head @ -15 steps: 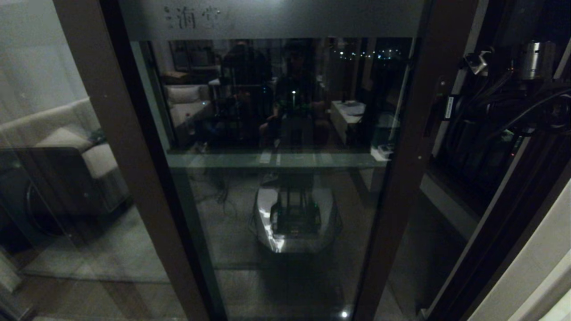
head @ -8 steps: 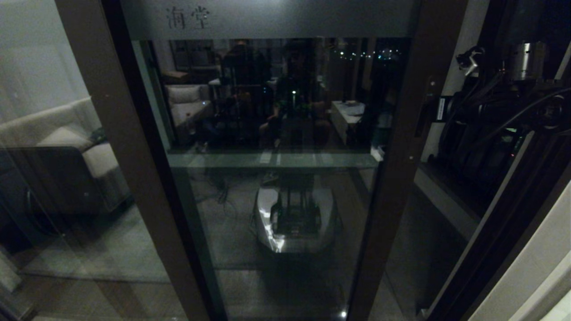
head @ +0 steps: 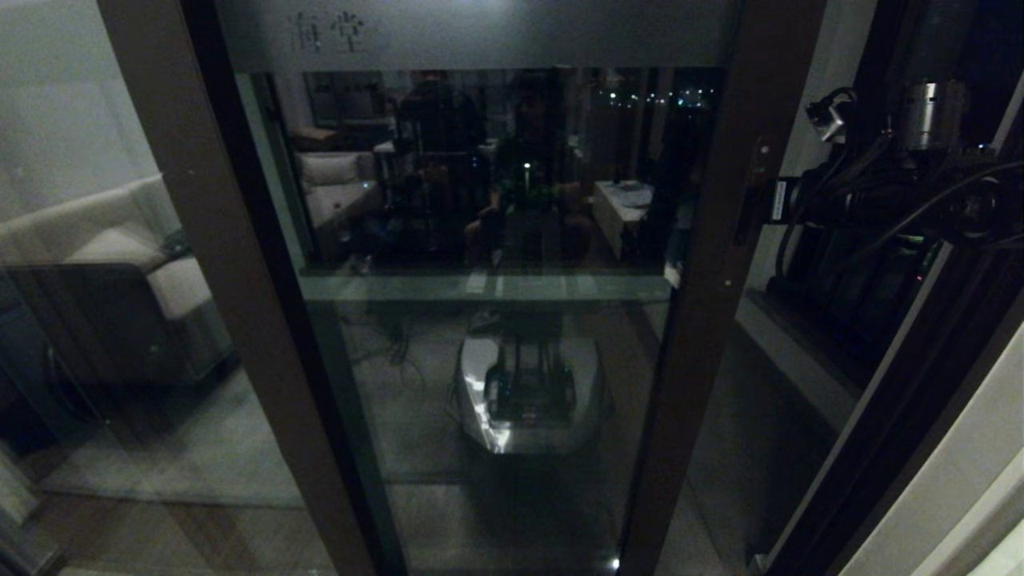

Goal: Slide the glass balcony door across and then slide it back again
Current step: Open the slid door

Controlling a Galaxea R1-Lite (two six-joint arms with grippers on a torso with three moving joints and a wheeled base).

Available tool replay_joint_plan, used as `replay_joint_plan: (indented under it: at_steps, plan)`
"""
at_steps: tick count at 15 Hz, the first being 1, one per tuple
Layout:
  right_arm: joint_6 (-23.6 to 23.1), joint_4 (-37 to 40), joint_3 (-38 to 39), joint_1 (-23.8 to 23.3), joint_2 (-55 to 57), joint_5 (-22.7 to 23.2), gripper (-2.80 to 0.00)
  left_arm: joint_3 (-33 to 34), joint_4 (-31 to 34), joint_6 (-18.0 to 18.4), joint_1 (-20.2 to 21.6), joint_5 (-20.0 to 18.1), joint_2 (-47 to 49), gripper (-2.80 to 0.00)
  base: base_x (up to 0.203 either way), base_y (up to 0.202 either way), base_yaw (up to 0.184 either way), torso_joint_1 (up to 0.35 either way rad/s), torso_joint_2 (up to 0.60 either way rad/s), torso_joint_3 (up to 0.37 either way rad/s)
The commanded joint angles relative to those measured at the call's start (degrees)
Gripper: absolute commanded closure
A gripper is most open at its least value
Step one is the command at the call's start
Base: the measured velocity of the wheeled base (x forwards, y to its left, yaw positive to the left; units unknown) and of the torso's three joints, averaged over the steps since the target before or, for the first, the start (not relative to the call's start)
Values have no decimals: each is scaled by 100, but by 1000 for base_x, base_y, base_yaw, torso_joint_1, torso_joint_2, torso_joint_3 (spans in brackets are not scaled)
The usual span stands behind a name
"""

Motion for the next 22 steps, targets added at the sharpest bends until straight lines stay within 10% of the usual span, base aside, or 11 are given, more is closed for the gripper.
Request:
replay_joint_plan:
  at_steps: [1,22]
  plan:
    - [73,8,11,110,-5,31,0,0,2,2,0,7,-1,0,0,0,0,0,0,0]
    - [279,-156,227,771,16,22,0,0,2,2,0,6,-1,0,0,0,0,0,0,0]
